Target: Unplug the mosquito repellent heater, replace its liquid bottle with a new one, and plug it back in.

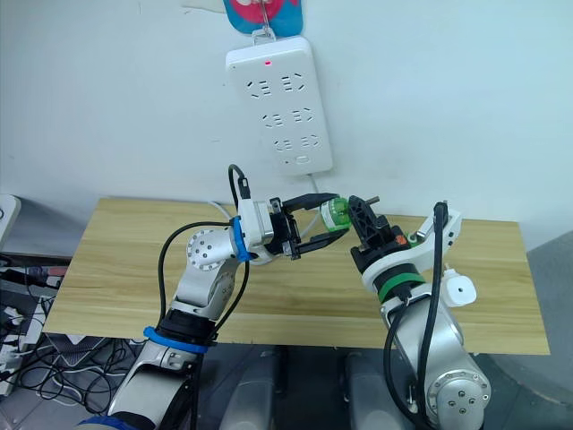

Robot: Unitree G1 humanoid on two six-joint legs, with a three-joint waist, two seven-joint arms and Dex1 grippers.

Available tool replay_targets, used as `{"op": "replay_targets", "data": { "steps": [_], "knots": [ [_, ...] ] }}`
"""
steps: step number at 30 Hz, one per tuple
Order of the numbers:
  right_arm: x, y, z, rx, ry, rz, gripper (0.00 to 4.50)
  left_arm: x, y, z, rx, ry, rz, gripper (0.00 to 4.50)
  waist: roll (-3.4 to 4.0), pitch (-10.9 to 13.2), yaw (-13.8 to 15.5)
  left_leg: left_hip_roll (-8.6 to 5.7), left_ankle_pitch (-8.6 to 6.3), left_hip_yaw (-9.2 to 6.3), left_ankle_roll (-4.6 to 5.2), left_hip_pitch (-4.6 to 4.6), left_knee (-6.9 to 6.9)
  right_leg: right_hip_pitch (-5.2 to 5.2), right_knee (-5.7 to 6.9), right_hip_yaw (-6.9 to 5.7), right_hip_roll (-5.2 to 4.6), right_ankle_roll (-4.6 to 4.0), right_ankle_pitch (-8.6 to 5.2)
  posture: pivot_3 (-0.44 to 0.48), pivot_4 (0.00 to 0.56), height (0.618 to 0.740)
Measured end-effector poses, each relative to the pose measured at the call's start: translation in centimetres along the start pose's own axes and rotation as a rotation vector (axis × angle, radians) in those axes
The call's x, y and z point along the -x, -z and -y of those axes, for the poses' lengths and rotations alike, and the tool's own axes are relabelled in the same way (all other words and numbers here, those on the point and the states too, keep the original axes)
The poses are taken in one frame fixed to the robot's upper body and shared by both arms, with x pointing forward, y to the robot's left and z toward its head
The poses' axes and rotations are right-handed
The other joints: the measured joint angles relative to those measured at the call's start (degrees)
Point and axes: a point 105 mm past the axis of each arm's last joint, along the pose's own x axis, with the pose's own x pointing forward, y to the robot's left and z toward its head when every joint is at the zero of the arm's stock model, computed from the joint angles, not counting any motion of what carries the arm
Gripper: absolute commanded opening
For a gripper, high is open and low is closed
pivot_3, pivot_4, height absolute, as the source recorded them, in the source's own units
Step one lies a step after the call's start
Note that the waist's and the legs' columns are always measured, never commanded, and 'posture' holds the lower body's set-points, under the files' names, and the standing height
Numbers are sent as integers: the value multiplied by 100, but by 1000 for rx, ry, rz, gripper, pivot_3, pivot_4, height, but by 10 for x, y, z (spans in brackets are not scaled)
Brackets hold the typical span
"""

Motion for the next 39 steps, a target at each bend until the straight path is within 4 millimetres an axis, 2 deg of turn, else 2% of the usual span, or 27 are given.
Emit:
{"op": "replay_targets", "data": {
  "steps": [6,13,17,21,24,27,30,34,39],
  "knots": [
    [0,0,0,2,0,0,837,0,0,0,0,0,0,2254,0,0,0,0,0,0,0,0,0,0,0,0,0,0,0,-2,331,740],
    [1,3,0,-6,-7,-25,3160,1,1,-1,3,-4,-6,2254,0,0,1,0,0,1,0,0,0,0,0,-1,0,0,0,-2,330,740],
    [8,3,3,11,3,-40,4483,1,4,-1,49,-7,-12,2254,0,-1,1,-2,0,0,0,-1,0,0,-1,-1,-1,0,0,-19,327,740],
    [31,0,18,101,67,-115,4483,2,6,0,83,12,-20,2254,3,-5,7,-8,0,4,1,-5,1,4,-6,-2,-2,0,0,-30,331,740],
    [54,-13,39,248,163,-213,4483,5,10,0,99,35,-29,2254,6,-12,12,-15,1,16,2,-3,1,14,-10,-2,-4,0,0,-39,330,740],
    [79,-33,60,476,260,-378,4483,9,11,2,108,62,-31,2254,10,-16,23,-11,0,25,3,4,3,25,-16,-6,-2,0,0,-50,330,740],
    [94,-60,82,656,340,-571,4483,8,11,7,125,96,-13,2254,-1,-25,2,-4,1,42,6,19,2,28,-18,-6,4,0,0,-49,333,740],
    [98,-105,102,813,445,-702,4483,10,12,14,149,126,4,2254,-2,-25,2,-5,2,50,9,18,4,26,-23,0,7,2,-1,-39,337,740],
    [93,-141,124,1025,554,-836,4483,12,11,20,149,147,11,2254,-2,-25,23,-13,1,49,10,9,4,20,-29,4,7,2,-1,-25,358,740]
  ]
}}
